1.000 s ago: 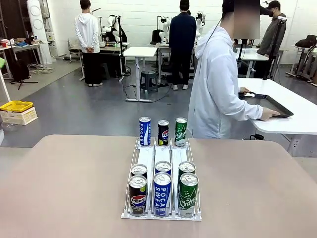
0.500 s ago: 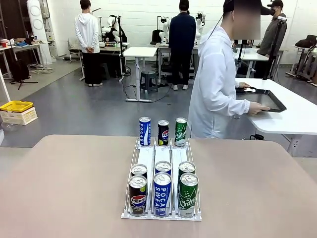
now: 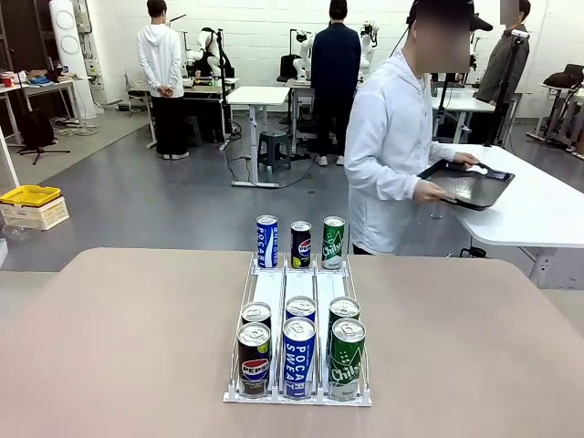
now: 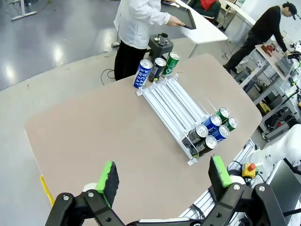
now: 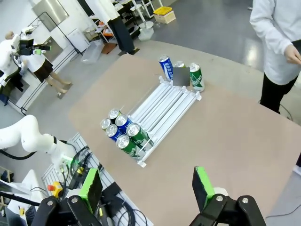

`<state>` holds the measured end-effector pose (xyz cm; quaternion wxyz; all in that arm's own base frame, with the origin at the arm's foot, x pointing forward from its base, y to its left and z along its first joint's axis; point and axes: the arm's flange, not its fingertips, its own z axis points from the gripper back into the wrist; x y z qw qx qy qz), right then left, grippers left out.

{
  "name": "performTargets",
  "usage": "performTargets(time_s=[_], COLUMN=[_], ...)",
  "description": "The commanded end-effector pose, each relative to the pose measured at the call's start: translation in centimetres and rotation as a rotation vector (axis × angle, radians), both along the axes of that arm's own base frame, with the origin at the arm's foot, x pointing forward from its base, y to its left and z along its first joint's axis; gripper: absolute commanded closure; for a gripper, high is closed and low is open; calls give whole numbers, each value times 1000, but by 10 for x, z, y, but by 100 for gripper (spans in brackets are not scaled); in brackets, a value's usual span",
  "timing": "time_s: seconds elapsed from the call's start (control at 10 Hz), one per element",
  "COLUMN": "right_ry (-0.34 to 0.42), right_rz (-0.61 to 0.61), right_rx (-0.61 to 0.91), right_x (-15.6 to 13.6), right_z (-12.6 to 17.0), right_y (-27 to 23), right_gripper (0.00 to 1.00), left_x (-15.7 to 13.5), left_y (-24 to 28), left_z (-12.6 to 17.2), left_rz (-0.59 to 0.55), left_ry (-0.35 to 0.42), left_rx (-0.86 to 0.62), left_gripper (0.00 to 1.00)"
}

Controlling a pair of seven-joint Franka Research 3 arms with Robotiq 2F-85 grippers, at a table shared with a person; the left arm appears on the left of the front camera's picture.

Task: Retrieve and hand over the desired beverage to the person.
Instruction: Pick up a can of the same type that the person held from the Automatic Can Dispenser.

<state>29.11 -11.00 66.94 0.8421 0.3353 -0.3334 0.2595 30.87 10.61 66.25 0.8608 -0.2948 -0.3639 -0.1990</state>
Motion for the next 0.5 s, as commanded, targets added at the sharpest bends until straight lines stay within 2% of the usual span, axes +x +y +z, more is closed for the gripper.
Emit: performTargets(time_s=[0.0, 0.4], right_ry=[-16, -16], right_rz=[19, 19], right_rx=[9, 9], right_x=[1, 1], right_z=[0, 0], right_y=[1, 1], right_gripper=[0, 0], left_x=[-1, -1], left_y=[3, 3], left_z=[1, 1], left_rz=[-15, -15], left_ry=[-15, -15], left_rx=[4, 4], left_gripper=[0, 0])
